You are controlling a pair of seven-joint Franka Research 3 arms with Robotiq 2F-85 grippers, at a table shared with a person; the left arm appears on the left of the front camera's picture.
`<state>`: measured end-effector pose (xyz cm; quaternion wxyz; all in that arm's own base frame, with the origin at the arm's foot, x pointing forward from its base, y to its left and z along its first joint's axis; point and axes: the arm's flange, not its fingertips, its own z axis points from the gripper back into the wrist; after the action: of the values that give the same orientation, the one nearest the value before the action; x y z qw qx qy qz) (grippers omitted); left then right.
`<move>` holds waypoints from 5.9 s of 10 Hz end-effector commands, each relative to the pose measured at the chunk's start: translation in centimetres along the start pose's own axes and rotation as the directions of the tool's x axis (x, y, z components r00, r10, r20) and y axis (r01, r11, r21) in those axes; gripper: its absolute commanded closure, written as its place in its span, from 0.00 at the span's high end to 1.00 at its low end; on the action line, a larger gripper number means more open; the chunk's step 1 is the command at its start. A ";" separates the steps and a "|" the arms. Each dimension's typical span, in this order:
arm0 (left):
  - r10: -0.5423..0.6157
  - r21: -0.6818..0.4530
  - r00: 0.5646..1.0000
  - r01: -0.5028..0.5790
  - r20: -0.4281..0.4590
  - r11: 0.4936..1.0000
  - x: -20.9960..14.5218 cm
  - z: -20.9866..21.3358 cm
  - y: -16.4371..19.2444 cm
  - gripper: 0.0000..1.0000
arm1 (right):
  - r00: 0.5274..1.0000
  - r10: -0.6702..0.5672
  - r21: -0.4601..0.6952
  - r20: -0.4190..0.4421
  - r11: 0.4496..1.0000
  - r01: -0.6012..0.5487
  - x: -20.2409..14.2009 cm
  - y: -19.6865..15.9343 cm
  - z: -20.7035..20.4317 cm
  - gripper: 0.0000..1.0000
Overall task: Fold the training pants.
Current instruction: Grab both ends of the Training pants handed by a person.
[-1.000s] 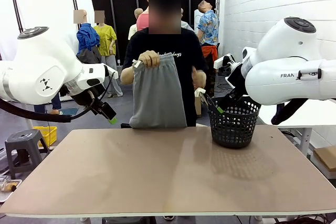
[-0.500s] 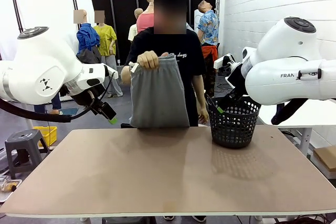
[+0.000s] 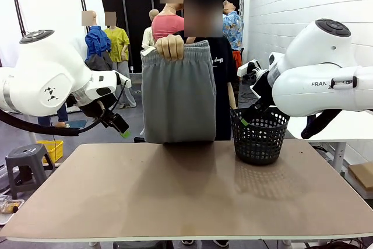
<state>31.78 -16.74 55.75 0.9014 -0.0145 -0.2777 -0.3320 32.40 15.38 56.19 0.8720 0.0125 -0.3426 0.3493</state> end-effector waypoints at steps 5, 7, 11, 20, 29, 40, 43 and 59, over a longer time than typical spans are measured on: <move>0.001 -0.001 1.000 -0.001 0.001 1.000 0.1 -0.1 0.1 1.00 | 1.000 -0.001 0.008 0.002 1.000 0.001 0.0 0.0 0.0 1.00; 0.001 -0.001 1.000 -0.001 0.001 1.000 0.1 -0.1 0.1 1.00 | 1.000 -0.001 0.008 0.002 1.000 0.001 0.0 0.0 0.0 1.00; 0.001 -0.001 1.000 -0.001 0.001 1.000 0.1 -0.1 0.1 1.00 | 1.000 -0.001 0.008 0.002 1.000 0.001 0.0 0.0 0.0 1.00; -0.676 -0.275 0.722 0.626 -0.148 0.729 -0.1 1.2 3.9 1.00 | 0.825 0.563 0.125 -0.057 0.824 -0.553 -0.6 -3.8 -1.4 1.00; -0.720 -0.324 0.675 0.653 -0.162 0.685 0.4 -1.2 4.5 1.00 | 0.797 0.596 0.150 -0.096 0.800 -0.581 -1.3 -3.8 -2.6 1.00; -0.789 -0.268 0.561 0.823 0.252 0.500 2.8 -6.0 7.1 1.00 | 0.729 0.586 0.214 0.354 0.708 -0.673 -1.0 -5.9 -9.0 1.00; -0.722 -0.158 0.593 0.800 0.357 0.579 2.9 -7.1 6.2 1.00 | 0.689 0.551 0.170 0.470 0.710 -0.683 -0.5 -5.5 -9.5 1.00; -0.551 -0.052 0.565 0.726 0.614 0.686 5.0 -8.8 4.8 1.00 | 0.560 0.428 0.157 0.710 0.679 -0.717 1.0 -5.0 -11.5 1.00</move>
<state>40.88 -17.56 52.36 0.5965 -0.1337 -0.4286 -0.6653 42.11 14.47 49.59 0.5321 0.1903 -0.4837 0.6684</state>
